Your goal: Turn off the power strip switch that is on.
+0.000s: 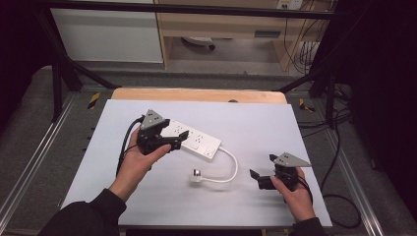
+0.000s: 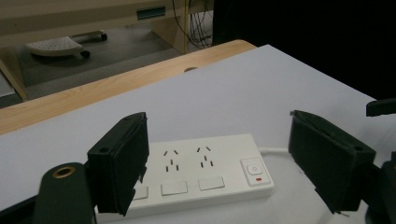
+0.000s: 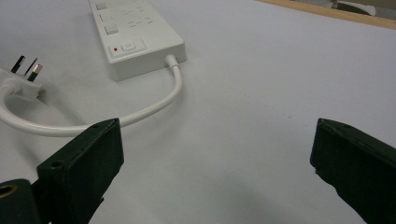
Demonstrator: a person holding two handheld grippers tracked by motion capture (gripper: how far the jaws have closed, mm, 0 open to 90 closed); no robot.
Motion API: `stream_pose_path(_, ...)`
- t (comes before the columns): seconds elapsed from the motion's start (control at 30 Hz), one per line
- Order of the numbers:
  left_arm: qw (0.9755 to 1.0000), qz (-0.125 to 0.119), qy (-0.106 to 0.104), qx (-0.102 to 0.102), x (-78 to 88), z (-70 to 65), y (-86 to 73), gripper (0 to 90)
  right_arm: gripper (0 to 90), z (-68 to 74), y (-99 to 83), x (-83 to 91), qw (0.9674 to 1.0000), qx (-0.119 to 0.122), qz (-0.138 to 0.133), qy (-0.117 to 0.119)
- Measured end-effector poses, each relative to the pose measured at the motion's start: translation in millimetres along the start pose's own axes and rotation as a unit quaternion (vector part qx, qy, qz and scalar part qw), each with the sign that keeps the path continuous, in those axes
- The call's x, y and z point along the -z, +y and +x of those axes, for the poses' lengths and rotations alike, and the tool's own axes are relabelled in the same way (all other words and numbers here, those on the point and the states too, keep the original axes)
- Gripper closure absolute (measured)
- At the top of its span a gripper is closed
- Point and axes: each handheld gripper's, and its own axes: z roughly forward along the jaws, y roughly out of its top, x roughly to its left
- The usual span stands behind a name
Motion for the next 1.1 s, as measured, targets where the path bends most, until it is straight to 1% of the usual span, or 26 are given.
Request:
stream_pose_path(0.07, 1.0000, 0.000, 0.005, 0.001, -2.5, 1.7, -0.3, 19.1, 3.2, 0.2, 0.0, -0.3, 1.0000, -0.001, 0.001, 0.000)
stream_pose_path(0.3, 0.9997, 0.007, 0.016, 0.016, -9.9, 10.8, -2.6, 18.6, 3.2, -0.6, -0.2, 0.3, 1.0000, 0.000, -0.002, 0.001)
stream_pose_path(0.37, 0.9997, 0.009, 0.019, 0.015, -11.3, 13.9, -2.5, 19.0, 3.2, -0.3, -0.1, 0.5, 1.0000, -0.001, -0.002, 0.002)
stream_pose_path(0.47, 0.9995, 0.010, 0.024, 0.017, -12.8, 18.6, -1.2, 20.6, 3.2, -0.2, 0.0, 0.2, 1.0000, -0.001, -0.002, 0.002)
stream_pose_path(0.57, 0.9993, 0.009, 0.026, 0.024, -14.4, 22.2, -0.5, 23.2, 3.2, -0.1, 0.0, 0.2, 1.0000, -0.002, -0.002, 0.002)
stream_pose_path(0.63, 0.9993, 0.010, 0.027, 0.026, -15.7, 23.5, -0.5, 27.3, 3.2, -0.3, 0.0, 0.3, 1.0000, -0.002, -0.001, 0.002)
stream_pose_path(0.67, 0.9993, 0.009, 0.028, 0.024, -16.2, 23.8, -0.5, 27.3, 3.2, -0.3, 0.0, 0.3, 1.0000, -0.002, -0.001, 0.002)
stream_pose_path(0.73, 0.9993, 0.009, 0.028, 0.021, -17.1, 24.1, -0.3, 33.9, 3.2, -0.3, 0.0, 0.3, 1.0000, -0.001, -0.001, 0.002)
stream_pose_path(0.77, 0.9994, 0.009, 0.028, 0.019, -17.4, 24.2, -0.4, 40.0, 3.2, -0.1, 0.0, 0.3, 1.0000, -0.002, -0.001, 0.002)
stream_pose_path(0.8, 0.9994, 0.009, 0.029, 0.017, -17.8, 24.3, -0.6, 40.0, 3.2, -0.1, 0.0, 0.3, 1.0000, -0.002, -0.001, 0.002)
stream_pose_path(0.9, 0.9995, 0.014, 0.024, 0.014, -19.5, 23.6, -1.7, 51.4, 3.2, -0.1, -0.1, 0.1, 1.0000, -0.003, 0.000, 0.002)
stream_pose_path(0.97, 0.9995, 0.020, 0.023, 0.010, -21.3, 22.5, -2.7, 56.3, 3.3, -0.2, -0.1, 0.0, 1.0000, -0.003, -0.001, 0.003)
stream_pose_path(1.0, 0.9995, 0.020, 0.021, 0.011, -22.3, 21.9, -3.4, 56.3, 3.3, -0.2, -0.1, 0.0, 1.0000, -0.003, -0.001, 0.003)
stream_pose_path(1.1, 0.9997, 0.021, 0.011, 0.012, -24.8, 20.9, -4.7, 65.4, 3.3, -0.3, -0.1, 0.2, 1.0000, -0.003, -0.001, 0.003)
